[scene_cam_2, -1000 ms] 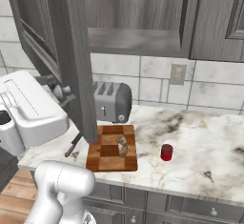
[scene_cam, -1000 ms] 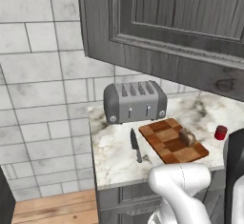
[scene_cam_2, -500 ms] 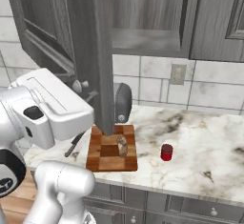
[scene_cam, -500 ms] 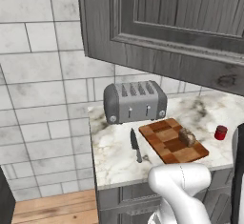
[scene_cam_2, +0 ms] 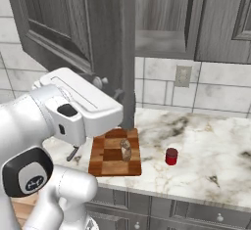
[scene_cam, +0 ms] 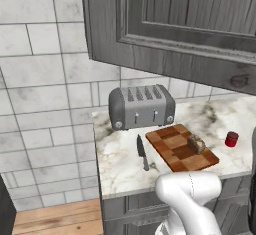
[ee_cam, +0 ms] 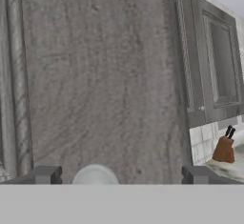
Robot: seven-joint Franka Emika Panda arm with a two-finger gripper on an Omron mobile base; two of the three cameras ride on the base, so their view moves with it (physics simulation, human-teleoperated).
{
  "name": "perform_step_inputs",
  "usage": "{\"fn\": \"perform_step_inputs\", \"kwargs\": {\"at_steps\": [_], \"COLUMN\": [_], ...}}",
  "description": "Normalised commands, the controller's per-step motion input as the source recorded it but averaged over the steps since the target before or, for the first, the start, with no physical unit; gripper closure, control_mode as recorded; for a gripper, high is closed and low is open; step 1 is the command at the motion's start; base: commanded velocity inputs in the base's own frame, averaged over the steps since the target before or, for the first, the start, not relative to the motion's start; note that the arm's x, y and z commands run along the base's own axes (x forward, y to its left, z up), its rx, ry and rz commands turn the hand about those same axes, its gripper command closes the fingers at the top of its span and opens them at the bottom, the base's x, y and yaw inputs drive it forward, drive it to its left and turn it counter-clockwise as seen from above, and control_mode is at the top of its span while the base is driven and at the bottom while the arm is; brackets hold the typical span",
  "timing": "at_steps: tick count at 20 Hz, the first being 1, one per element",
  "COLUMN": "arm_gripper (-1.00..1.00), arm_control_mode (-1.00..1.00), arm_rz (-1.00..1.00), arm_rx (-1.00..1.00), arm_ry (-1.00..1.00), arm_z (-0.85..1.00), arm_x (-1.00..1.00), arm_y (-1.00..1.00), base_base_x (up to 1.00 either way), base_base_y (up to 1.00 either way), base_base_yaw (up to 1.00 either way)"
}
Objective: Pick the bread, place it on the cutting board, pick the jam, place it on the counter, and close the cabinet.
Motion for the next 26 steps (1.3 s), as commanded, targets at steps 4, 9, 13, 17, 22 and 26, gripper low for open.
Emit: {"fn": "perform_step_inputs", "kwargs": {"at_steps": [4,9,13,17,22,26], "arm_gripper": [-1.0,-1.0,-1.0,-1.0,-1.0,-1.0], "arm_control_mode": [-1.0,-1.0,-1.0,-1.0,-1.0,-1.0], "arm_rz": [0.04,0.04,0.03,0.03,0.03,0.03], "arm_rx": [0.0,0.0,0.0,0.0,0.0,0.0], "arm_ry": [0.0,0.0,0.0,0.0,0.0,0.0], "arm_z": [-0.03,-0.04,-0.02,-0.03,-0.02,-0.03], "arm_x": [0.24,0.25,0.25,0.24,0.22,0.21], "arm_y": [-0.25,-0.25,-0.24,-0.23,-0.24,-0.23], "base_base_x": [0.0,0.0,0.0,0.0,0.0,0.0], "base_base_y": [0.0,0.0,0.0,0.0,0.0,0.0], "base_base_yaw": [0.0,0.0,0.0,0.0,0.0,0.0]}}
